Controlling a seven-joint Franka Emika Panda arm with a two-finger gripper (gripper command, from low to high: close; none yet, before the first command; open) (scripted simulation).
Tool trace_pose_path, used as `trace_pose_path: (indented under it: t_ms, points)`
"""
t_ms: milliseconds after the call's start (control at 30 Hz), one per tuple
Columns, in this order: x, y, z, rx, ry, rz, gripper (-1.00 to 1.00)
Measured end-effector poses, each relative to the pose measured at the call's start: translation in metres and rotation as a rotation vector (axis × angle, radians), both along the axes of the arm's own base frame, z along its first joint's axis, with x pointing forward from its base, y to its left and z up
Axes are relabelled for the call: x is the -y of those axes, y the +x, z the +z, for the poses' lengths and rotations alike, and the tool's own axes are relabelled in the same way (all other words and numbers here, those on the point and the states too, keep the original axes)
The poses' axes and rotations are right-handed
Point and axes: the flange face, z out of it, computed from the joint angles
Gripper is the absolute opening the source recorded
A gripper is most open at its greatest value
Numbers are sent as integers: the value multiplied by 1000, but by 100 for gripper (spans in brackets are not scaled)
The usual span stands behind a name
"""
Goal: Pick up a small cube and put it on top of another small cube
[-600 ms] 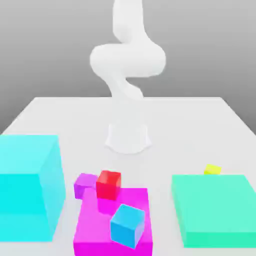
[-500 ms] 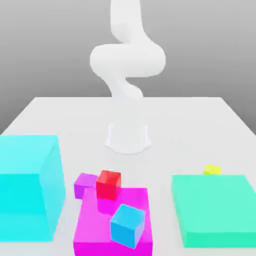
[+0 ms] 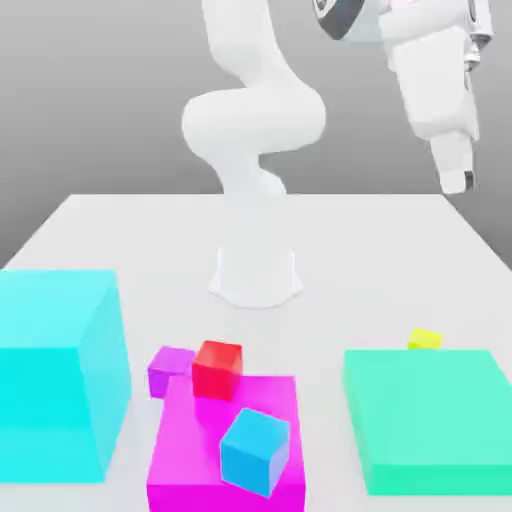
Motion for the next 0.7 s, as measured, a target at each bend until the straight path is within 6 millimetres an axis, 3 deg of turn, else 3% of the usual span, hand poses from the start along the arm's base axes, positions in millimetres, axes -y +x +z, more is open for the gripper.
trace_pose_path:
  t_ms: [333,633,700]
  points:
    - [-66,-71,-130,-86,-212,634,0]
    - [-86,-166,-229,-155,-374,1237,0]
    - [-86,-174,-247,-161,-388,1295,0]
